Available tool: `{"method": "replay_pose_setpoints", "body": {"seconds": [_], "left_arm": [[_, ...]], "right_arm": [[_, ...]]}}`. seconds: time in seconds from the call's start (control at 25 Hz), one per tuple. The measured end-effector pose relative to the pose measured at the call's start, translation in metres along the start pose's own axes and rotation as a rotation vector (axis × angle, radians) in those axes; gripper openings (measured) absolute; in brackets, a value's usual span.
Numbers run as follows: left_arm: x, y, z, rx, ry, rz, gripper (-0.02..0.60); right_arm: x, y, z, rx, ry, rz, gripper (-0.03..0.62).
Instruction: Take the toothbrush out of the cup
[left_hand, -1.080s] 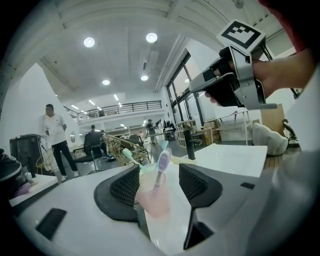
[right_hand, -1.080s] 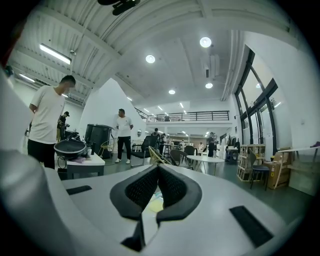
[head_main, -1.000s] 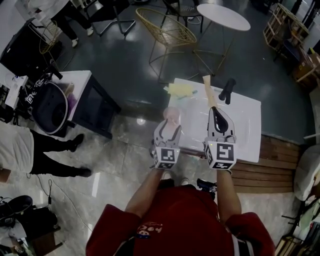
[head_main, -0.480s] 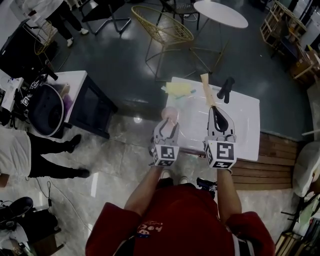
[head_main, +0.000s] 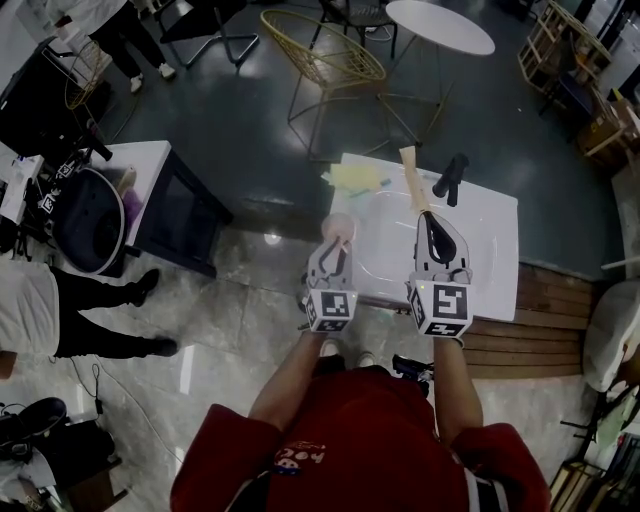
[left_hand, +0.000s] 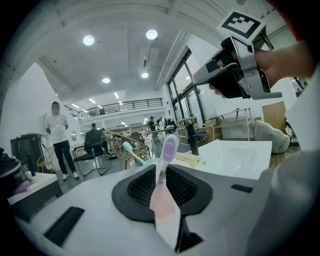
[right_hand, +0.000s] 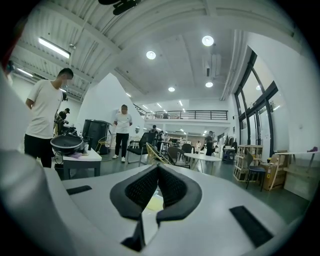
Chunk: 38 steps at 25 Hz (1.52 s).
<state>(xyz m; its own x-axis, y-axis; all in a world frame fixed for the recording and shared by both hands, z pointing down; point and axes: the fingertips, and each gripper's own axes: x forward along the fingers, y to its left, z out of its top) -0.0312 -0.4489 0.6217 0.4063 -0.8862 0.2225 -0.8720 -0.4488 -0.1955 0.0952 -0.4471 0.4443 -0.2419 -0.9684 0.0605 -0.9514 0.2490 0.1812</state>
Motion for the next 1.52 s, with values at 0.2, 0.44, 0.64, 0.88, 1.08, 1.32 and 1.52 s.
{"method": "replay_pose_setpoints", "body": {"seconds": [0.2,0.44,0.64,0.88,1.08,1.32,1.52], "left_arm": [[0.000,0.001,0.000,0.004,-0.006,0.012,0.058],[-0.001,0.005,0.002,0.003,-0.008,0.026,0.052],[0.000,0.008,0.006,-0.001,-0.018,0.038,0.051],[-0.002,0.012,0.021,0.003,-0.047,0.046,0.051],[-0.004,0.015,0.037,0.011,-0.077,0.052,0.051],[-0.011,0.021,0.068,-0.007,-0.120,0.043,0.051],[-0.019,0.027,0.098,-0.012,-0.163,0.046,0.051]], "right_arm": [[0.000,-0.001,-0.002,0.002,0.002,-0.005,0.028],[0.001,0.002,-0.001,0.005,0.004,0.001,0.028],[0.002,0.000,-0.004,0.005,0.003,0.003,0.028],[0.002,0.001,-0.003,0.009,-0.002,0.003,0.028],[0.001,0.000,-0.003,0.014,-0.007,0.004,0.028],[-0.001,-0.001,-0.001,0.024,-0.020,0.005,0.028],[-0.004,0.000,0.002,0.036,-0.030,0.011,0.028]]}}
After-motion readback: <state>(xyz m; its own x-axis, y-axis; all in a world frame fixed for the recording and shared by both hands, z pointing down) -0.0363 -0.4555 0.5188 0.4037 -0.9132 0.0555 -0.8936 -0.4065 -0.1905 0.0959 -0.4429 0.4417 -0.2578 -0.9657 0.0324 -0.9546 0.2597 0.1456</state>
